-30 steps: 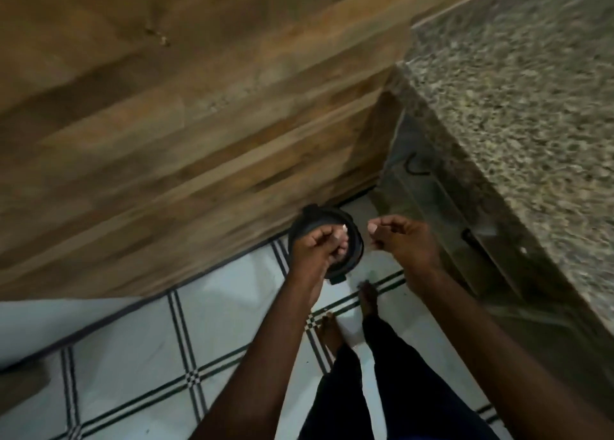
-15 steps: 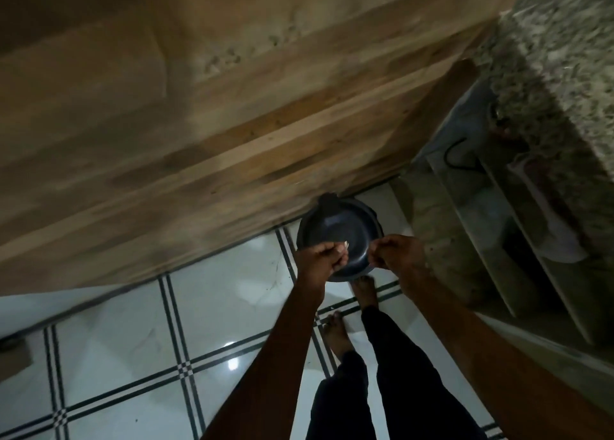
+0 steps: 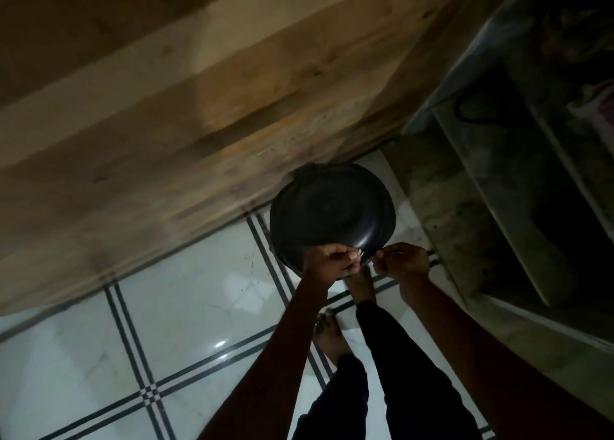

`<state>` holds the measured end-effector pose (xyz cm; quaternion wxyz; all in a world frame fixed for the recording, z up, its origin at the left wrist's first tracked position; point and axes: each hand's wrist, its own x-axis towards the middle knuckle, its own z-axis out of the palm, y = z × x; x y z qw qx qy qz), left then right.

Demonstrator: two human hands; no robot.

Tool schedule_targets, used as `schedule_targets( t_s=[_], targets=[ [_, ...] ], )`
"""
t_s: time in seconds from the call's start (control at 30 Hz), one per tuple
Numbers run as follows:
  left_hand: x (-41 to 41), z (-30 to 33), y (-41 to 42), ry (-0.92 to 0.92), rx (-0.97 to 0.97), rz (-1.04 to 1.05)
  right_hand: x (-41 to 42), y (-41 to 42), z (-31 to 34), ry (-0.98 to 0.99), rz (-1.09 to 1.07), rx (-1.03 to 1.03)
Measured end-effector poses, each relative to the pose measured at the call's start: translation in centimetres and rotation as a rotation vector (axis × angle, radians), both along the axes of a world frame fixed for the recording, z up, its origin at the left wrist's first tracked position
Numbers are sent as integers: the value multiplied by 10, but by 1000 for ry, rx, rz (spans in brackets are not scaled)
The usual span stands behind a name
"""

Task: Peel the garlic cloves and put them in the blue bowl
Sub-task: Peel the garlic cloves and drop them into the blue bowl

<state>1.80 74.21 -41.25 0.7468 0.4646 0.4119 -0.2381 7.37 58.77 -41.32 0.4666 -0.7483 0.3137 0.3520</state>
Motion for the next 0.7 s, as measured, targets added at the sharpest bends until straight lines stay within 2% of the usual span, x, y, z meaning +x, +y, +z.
schedule_targets(
  t_s=[0.13, 0.23, 0.4, 0.5, 0.63, 0.7],
  targets=[
    [-21, 9, -2, -80, -37, -54, -18, 0, 0, -12, -36, 104],
    [-39, 23, -4, -74, 69, -73, -22, 3, -1, 13, -106, 49],
    [-28, -1, -5, 45, 193, 144, -5, 16, -15, 29, -67, 44],
    [-10, -31, -1, 62, 242, 182, 9, 27, -39, 54, -55, 24],
    [15, -72, 11, 61, 431, 39, 19, 34, -87, 59, 138, -164],
    [25, -89, 15, 94, 624, -162, 17, 32, -113, 17, 254, -254]
  ],
)
